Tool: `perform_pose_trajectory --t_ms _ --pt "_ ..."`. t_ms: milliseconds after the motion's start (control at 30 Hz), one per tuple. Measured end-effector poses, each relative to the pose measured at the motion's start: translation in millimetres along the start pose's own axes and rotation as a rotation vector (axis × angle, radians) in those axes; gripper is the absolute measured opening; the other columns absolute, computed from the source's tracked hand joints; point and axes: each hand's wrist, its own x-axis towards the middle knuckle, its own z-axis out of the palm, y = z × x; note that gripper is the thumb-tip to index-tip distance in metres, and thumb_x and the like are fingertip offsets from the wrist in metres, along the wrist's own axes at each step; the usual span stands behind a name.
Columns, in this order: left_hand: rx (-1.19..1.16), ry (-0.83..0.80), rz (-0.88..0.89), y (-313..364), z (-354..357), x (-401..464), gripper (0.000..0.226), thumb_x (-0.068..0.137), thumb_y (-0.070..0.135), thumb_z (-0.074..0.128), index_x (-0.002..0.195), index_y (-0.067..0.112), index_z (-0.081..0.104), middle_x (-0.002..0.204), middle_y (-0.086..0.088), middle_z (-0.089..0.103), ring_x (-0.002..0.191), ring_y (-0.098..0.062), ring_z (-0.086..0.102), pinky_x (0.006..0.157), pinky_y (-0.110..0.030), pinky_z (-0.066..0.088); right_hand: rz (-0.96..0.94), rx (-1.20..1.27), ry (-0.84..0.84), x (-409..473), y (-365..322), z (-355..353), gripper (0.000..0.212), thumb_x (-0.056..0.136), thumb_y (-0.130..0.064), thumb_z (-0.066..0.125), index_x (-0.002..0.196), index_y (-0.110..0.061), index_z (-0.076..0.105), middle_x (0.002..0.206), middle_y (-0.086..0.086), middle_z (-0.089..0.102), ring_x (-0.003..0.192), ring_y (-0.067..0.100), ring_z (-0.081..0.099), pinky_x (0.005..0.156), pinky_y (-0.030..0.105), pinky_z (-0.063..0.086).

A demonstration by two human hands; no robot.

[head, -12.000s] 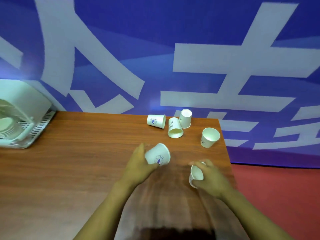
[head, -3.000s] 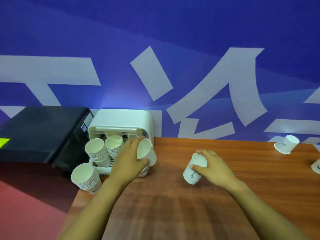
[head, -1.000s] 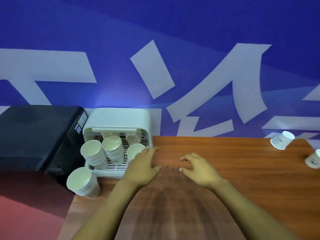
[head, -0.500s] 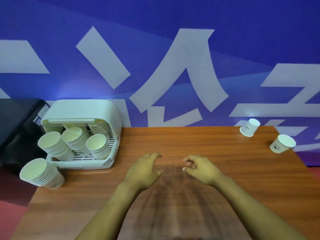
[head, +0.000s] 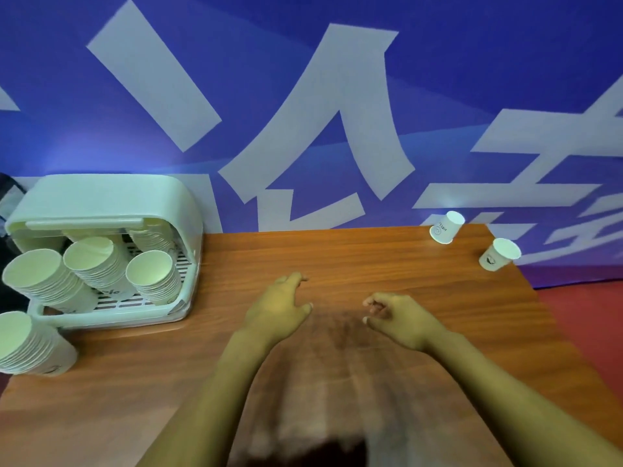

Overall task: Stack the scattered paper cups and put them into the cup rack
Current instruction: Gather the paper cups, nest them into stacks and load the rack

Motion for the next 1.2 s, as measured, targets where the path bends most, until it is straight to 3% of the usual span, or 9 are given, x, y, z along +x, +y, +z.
perform_pose_trajectory --t_ms 133,367,667,800,1000,1100,1200 --pt "0.007 -0.042 0.047 16.8 7.3 11.9 0.052 0.086 0.03 0.064 0.135 0.025 0.045 0.133 -0.002 0.051 0.123 -0.018 0.049 0.102 -0.032 0.041 0.02 -0.014 0.047 -1.9 17.1 -15.0 0.029 0.085 -0.027 0.067 0.111 -0.016 0.061 0.095 -0.002 0.062 0.083 0.016 0.058 0.083 0.028 0.045" --pt "0.062 -0.069 0.067 60.0 31.5 50.3 0.053 0.086 0.029 0.063 0.136 0.027 0.043 0.132 -0.001 0.05 0.123 -0.02 0.049 0.102 -0.035 0.041 0.071 0.071 0.054 8.6 69.3 -36.8 0.031 0.084 -0.027 0.067 0.112 -0.015 0.061 0.101 0.002 0.063 0.088 0.017 0.06 0.085 0.029 0.047" --pt "0.205 -0.101 0.03 166.6 103.2 146.2 0.06 0.087 0.031 0.06 0.141 0.031 0.034 0.135 -0.002 0.044 0.123 -0.024 0.045 0.098 -0.039 0.044 0.111 0.101 0.037 36.1 219.7 -99.2 0.046 0.082 -0.035 0.067 0.125 -0.026 0.053 0.122 0.0 0.057 0.104 0.015 0.056 0.094 0.03 0.045" --pt "0.192 -0.098 0.028 220.9 147.2 202.7 0.068 0.086 0.028 0.062 0.145 0.031 0.029 0.141 -0.002 0.038 0.128 -0.026 0.04 0.102 -0.039 0.042 0.133 0.074 0.102 53.8 292.6 -139.7 0.053 0.082 -0.032 0.069 0.13 -0.023 0.049 0.13 0.002 0.049 0.116 0.019 0.05 0.098 0.029 0.04" --pt "0.233 -0.148 0.015 265.3 210.4 276.3 0.07 0.083 0.024 0.061 0.146 0.029 0.029 0.141 -0.003 0.034 0.125 -0.031 0.038 0.104 -0.041 0.038 0.22 -0.001 0.299 99.6 363.7 -180.6 0.063 0.079 -0.037 0.071 0.135 -0.026 0.045 0.14 0.003 0.039 0.124 0.03 0.04 0.098 0.039 0.039" --pt "0.297 -0.112 0.023 274.2 229.6 315.5 0.074 0.084 0.024 0.061 0.148 0.031 0.024 0.151 -0.006 0.023 0.13 -0.034 0.035 0.105 -0.039 0.037 0.259 -0.059 0.35 121.6 389.9 -187.2 0.072 0.073 -0.044 0.073 0.137 -0.03 0.041 0.145 0.004 0.033 0.125 0.032 0.038 0.097 0.043 0.039" --pt "0.396 -0.12 0.037 280.0 246.6 350.3 0.079 0.087 0.028 0.059 0.151 0.036 0.013 0.159 -0.01 0.006 0.136 -0.035 0.027 0.105 -0.042 0.034 0.298 -0.04 0.331 137.8 411.9 -185.0 0.084 0.069 -0.051 0.074 0.141 -0.035 0.033 0.154 0.006 0.019 0.137 0.032 0.026 0.104 0.046 0.034"
